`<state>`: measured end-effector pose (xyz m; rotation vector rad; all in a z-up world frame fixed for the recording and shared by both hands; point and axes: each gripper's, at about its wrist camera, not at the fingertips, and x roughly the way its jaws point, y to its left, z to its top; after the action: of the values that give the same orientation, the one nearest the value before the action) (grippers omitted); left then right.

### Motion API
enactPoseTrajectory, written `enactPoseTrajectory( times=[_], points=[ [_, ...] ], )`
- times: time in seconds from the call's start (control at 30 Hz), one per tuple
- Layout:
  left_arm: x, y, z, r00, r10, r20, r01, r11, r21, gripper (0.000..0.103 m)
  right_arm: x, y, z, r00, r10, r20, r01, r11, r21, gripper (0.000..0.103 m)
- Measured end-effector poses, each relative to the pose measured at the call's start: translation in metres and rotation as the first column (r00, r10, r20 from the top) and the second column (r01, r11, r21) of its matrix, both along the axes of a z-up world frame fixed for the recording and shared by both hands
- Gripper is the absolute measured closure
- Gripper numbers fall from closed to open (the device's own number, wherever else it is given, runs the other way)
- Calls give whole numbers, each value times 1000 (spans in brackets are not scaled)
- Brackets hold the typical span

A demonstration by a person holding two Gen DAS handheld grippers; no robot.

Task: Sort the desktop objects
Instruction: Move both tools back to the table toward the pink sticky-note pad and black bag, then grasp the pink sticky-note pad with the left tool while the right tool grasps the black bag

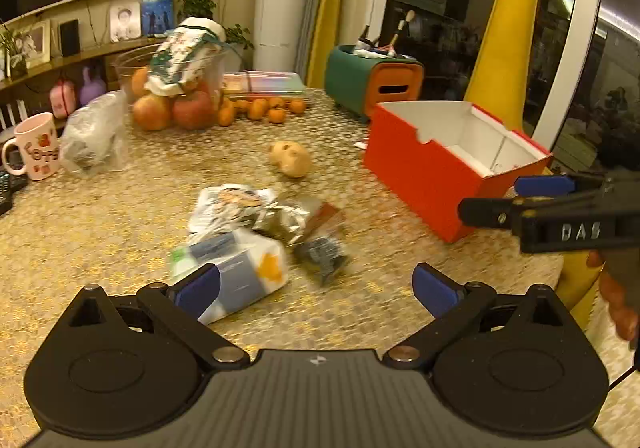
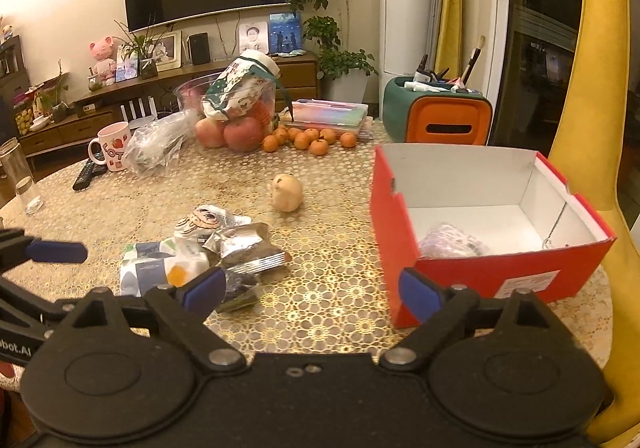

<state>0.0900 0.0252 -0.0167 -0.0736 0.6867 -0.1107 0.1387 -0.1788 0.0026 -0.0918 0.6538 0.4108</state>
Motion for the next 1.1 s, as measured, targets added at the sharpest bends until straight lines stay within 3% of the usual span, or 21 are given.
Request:
enactPoseTrajectory(
  times=[0.27, 0.57, 0.73, 1.1],
  points=[
    [-16, 35, -34, 1000, 14, -4, -15, 1000, -16, 0, 2, 25, -26, 1000, -11, 1, 11, 1000, -18, 10],
    [-12, 58, -72, 998, 47, -41, -45, 998, 42, 0, 11, 47, -53, 1000, 15, -24, -16, 999, -51, 10],
    [-7, 64, -86, 997, 47, -54, -42, 994, 100, 0, 18, 59, -67, 999, 20, -46, -23, 998, -66, 11],
    [3, 74, -106, 996, 44, -80, -36, 994, 107, 0, 34, 79, -93, 996, 36, -83, -42, 996, -78, 15]
  ],
)
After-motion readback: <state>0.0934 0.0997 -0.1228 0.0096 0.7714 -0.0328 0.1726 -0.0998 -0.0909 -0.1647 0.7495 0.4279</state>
